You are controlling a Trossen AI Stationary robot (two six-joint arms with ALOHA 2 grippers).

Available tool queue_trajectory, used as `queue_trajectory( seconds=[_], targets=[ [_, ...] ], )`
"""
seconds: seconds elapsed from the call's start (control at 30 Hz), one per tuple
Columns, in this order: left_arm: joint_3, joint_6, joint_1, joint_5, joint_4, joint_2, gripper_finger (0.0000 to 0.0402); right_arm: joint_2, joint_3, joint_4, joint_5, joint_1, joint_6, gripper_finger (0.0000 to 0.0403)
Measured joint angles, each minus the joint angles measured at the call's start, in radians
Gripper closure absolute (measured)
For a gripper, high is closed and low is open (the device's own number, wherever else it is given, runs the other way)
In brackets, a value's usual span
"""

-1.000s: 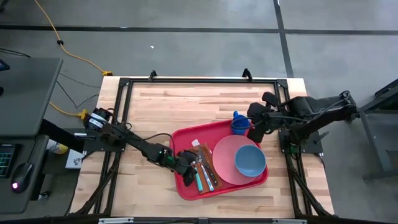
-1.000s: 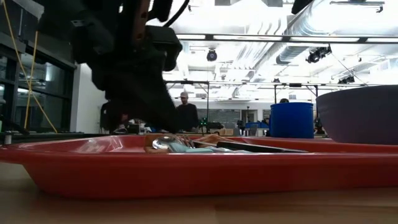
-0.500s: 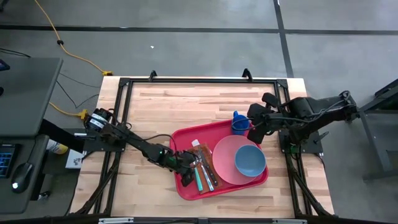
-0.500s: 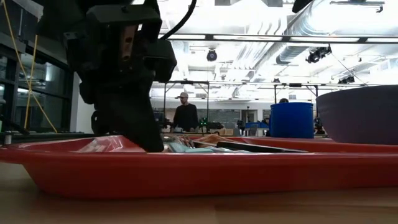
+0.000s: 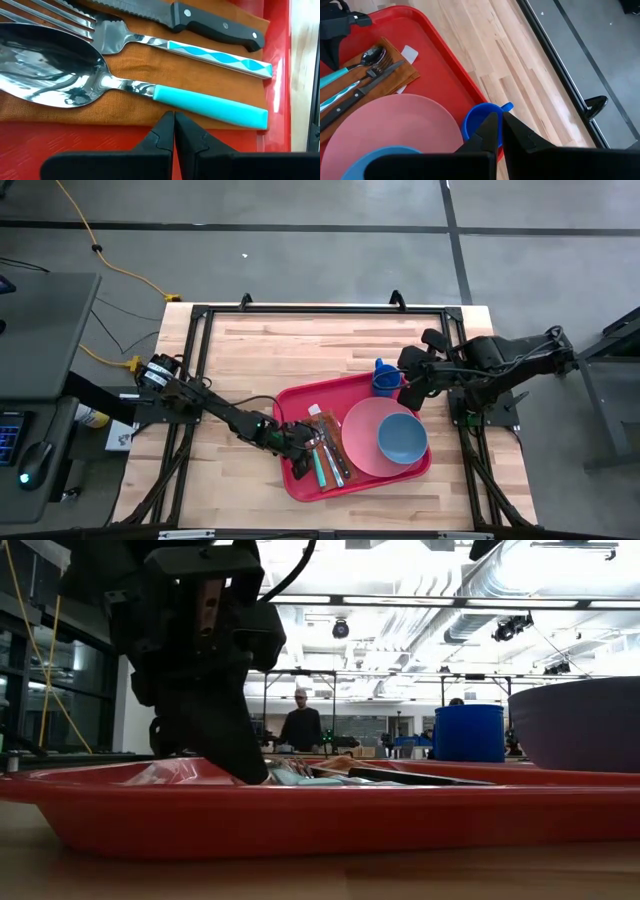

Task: Set up tray
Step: Adjust the orange napkin on the red serving tray

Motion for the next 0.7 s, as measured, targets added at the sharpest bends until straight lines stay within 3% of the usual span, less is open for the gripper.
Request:
queue_trajectory(
  seconds=[0.7],
  targets=[
    [0.001, 0.0, 0.0, -0.048, -0.073, 0.0, 0.0357, 0.0, 0.0, 0.0, 0.002, 0.0, 0.019, 0.0403]
  ],
)
